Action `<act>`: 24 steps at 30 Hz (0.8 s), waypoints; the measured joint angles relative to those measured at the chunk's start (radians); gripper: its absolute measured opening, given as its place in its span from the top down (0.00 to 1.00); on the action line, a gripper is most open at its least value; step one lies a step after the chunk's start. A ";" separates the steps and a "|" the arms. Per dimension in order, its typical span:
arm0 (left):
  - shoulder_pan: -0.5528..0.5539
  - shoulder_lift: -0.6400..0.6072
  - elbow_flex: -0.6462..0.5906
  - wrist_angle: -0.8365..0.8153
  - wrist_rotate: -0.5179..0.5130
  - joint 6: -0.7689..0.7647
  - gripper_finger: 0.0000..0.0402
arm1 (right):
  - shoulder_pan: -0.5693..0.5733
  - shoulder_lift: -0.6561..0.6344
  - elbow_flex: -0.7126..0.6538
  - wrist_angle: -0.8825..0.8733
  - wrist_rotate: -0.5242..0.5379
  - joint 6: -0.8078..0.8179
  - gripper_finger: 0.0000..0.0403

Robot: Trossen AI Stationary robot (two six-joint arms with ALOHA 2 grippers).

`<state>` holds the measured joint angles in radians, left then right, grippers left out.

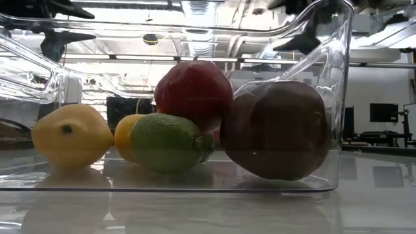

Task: Sort produce into baskets
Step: Return to Home Position

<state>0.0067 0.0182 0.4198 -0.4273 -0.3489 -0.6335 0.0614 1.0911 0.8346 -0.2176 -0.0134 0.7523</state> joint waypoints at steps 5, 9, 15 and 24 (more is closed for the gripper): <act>0.000 -0.002 0.000 -0.005 0.000 -0.079 0.52 | -0.067 -0.198 -0.169 0.096 0.015 0.034 0.06; 0.000 -0.002 0.000 -0.021 0.007 -0.088 0.52 | -0.072 -0.348 -0.235 0.092 0.107 0.000 0.06; 0.000 -0.002 0.000 -0.036 -0.007 -0.090 0.52 | -0.093 -0.589 -0.329 0.073 0.199 -0.036 0.06; 0.000 -0.001 0.000 -0.037 -0.032 -0.035 0.52 | -0.129 -0.887 -0.432 -0.043 0.203 -0.042 0.06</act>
<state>0.0065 0.0170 0.4198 -0.4641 -0.3813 -0.6688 -0.0672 0.2039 0.4028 -0.2610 0.1899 0.7107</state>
